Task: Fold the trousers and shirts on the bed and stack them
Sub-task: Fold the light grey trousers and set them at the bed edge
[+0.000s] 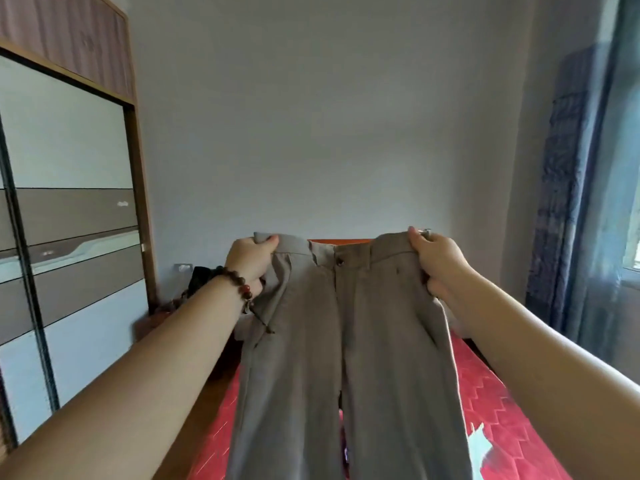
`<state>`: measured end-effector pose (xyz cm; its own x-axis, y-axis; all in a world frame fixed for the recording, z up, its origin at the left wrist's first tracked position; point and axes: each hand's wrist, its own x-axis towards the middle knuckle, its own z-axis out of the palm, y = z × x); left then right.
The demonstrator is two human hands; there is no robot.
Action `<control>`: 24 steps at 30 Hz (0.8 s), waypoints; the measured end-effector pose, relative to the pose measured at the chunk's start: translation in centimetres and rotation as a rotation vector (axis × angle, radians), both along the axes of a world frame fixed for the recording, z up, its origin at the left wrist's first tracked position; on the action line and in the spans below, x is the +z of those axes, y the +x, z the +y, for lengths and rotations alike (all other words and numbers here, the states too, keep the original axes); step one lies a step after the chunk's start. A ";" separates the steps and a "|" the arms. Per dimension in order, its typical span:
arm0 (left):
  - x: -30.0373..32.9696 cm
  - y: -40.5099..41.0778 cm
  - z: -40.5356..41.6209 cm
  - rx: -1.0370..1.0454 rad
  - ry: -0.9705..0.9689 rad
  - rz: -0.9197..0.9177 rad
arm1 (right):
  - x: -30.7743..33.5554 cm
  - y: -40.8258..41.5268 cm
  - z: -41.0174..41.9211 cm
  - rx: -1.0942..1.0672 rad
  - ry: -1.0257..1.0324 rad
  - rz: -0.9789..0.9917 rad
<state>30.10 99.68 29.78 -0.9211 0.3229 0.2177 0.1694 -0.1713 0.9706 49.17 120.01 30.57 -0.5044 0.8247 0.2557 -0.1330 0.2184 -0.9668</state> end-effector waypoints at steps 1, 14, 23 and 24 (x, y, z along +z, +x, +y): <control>0.3 1.5 1.1 -0.011 0.011 0.025 | 0.6 -0.4 -1.4 0.060 0.041 0.007; 3.1 9.0 2.2 -0.196 0.014 0.406 | 6.1 0.5 -7.8 0.580 -0.023 0.002; 6.2 8.2 -1.8 -0.276 0.192 0.356 | 3.8 3.9 -2.4 0.367 0.137 -0.040; 6.5 8.4 -2.3 -0.296 0.190 0.380 | 3.3 3.9 -2.7 0.500 0.080 -0.027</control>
<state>38.53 97.41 36.28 -0.6409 0.4801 0.5990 0.4211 -0.4325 0.7973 53.11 117.31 33.83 -0.8398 0.4589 0.2901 -0.2158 0.2080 -0.9540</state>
